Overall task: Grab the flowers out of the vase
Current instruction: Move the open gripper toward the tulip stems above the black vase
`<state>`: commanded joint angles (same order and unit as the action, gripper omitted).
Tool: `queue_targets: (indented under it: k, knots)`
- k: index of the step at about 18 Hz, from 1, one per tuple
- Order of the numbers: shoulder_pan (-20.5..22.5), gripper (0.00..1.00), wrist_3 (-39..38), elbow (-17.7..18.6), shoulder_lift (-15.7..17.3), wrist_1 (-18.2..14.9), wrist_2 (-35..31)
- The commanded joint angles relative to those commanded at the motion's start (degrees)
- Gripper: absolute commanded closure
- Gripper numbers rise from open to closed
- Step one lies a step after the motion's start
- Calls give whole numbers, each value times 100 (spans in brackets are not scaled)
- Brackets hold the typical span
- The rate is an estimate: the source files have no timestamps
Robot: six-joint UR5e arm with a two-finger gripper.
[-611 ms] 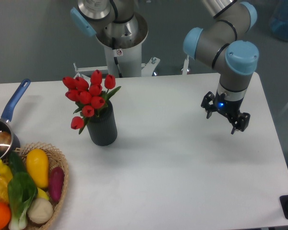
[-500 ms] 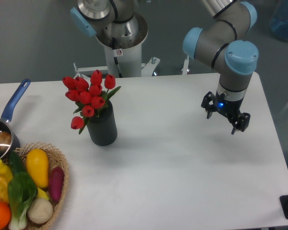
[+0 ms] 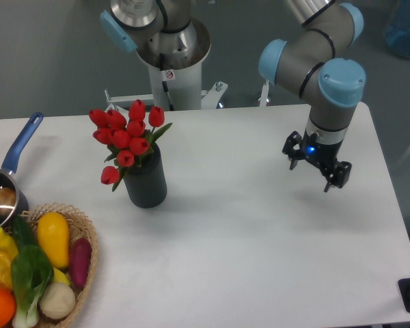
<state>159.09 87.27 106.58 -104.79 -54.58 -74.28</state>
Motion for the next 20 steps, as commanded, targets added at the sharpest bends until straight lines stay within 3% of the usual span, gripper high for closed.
queue_targets:
  k: [6,11,13,18,20]
  knots:
    - [-738,0,-279,494,872,-53,299]
    - [-756,0,-378,688,1320,-131,1283]
    - [-695,0,-360,741,1435,-342,1399]
    - [-739,0,-325,785,1576,-1229,1600]
    - [-774,0,-325,864,1576,-1353,1942]
